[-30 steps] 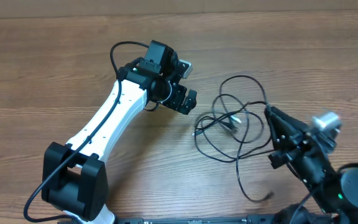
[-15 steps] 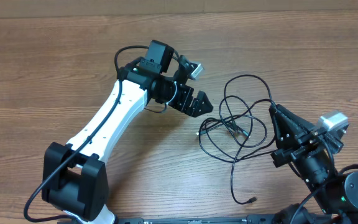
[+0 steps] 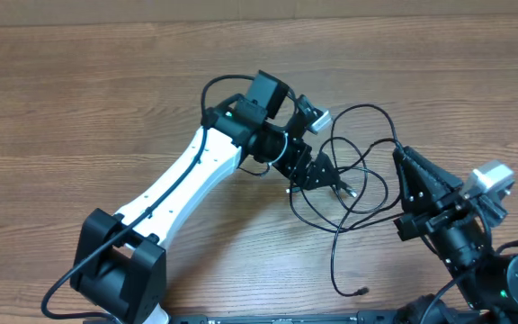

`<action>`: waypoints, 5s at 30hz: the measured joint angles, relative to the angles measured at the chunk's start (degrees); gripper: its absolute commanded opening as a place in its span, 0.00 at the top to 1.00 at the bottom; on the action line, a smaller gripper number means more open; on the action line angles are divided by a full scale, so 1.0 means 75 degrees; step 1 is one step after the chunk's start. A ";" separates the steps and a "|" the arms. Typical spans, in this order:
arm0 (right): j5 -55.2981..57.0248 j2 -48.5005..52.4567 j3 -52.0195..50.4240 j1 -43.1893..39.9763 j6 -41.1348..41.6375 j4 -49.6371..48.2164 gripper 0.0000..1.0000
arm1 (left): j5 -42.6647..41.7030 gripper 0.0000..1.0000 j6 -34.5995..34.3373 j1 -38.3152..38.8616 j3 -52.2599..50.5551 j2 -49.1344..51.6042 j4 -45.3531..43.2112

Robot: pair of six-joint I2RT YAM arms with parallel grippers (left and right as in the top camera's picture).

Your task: Untangle cables

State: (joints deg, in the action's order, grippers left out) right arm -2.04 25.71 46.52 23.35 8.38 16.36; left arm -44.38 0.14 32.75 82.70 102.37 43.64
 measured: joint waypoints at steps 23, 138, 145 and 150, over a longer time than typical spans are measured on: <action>-0.0093 0.0009 0.0000 0.0000 0.0283 -0.1440 0.96 | 0.4173 0.01 -0.0219 0.0070 0.0000 0.0000 0.0682; 0.1303 0.0274 0.0003 0.0000 0.0289 0.2098 0.24 | 0.4584 0.00 -0.2541 -0.5616 0.0000 0.0000 0.1620; 0.1309 0.1139 0.0009 0.0000 0.0501 0.2926 0.22 | 0.3876 0.01 -0.1495 -0.5298 0.0000 0.0000 0.1614; 0.1300 0.2358 0.0052 0.0000 0.1239 0.4054 0.22 | 0.3681 0.00 -0.1212 -0.4736 0.0000 0.0000 0.1568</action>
State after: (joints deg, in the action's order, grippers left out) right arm 7.70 43.40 46.92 23.35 17.67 46.76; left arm -16.78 -8.95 -2.76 82.70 102.37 55.40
